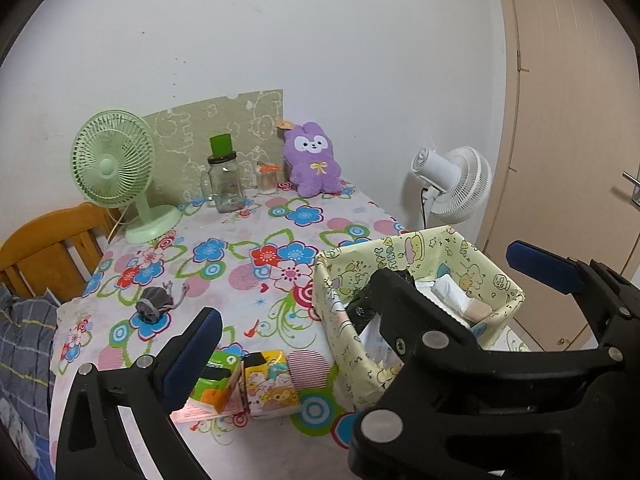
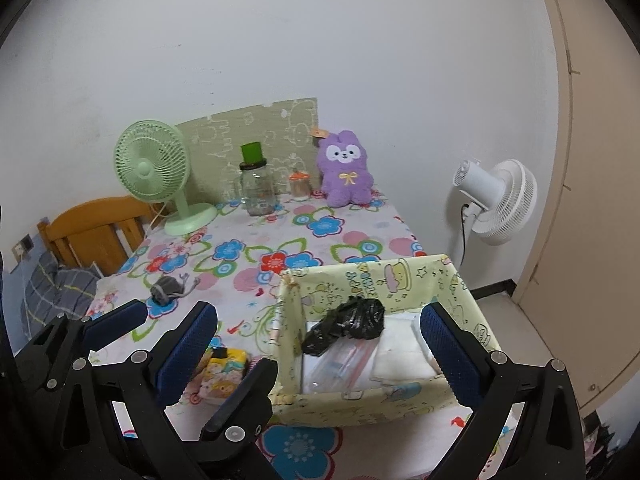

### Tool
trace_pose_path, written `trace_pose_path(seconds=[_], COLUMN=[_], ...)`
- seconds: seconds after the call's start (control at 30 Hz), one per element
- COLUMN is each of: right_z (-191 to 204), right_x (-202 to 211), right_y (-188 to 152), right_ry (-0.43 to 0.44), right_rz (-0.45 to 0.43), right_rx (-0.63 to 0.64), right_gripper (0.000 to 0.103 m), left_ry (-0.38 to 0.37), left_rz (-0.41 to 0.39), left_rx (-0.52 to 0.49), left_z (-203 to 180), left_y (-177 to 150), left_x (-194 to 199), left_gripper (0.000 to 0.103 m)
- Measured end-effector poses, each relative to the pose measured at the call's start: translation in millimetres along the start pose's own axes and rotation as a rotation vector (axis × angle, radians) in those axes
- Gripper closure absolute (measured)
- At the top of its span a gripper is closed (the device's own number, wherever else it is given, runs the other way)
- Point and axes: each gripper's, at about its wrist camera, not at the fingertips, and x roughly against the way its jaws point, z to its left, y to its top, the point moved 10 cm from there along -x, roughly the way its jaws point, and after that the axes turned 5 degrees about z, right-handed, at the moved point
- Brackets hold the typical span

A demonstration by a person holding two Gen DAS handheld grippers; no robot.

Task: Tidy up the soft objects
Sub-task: 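Move both tools back toward the packs lying on the bed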

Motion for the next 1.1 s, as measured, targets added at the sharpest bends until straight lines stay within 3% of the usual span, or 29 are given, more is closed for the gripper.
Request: trace_pose_path(seconds=[0.37, 1.1], right_z=[27, 83], right_x=[14, -17], right_y=[8, -11], right_ry=[0.027, 0.104], right_rz=[-0.059, 0.013], right_rx=[0.046, 0.064], right_gripper=[0.0, 0.003], left_ry=[0.024, 0.094], left_rz=[-0.046, -0.008], left_rx=[0.012, 0.069], left_z=[21, 85], left_y=[1, -24], left_x=[20, 4], left_gripper=[0.0, 0.0])
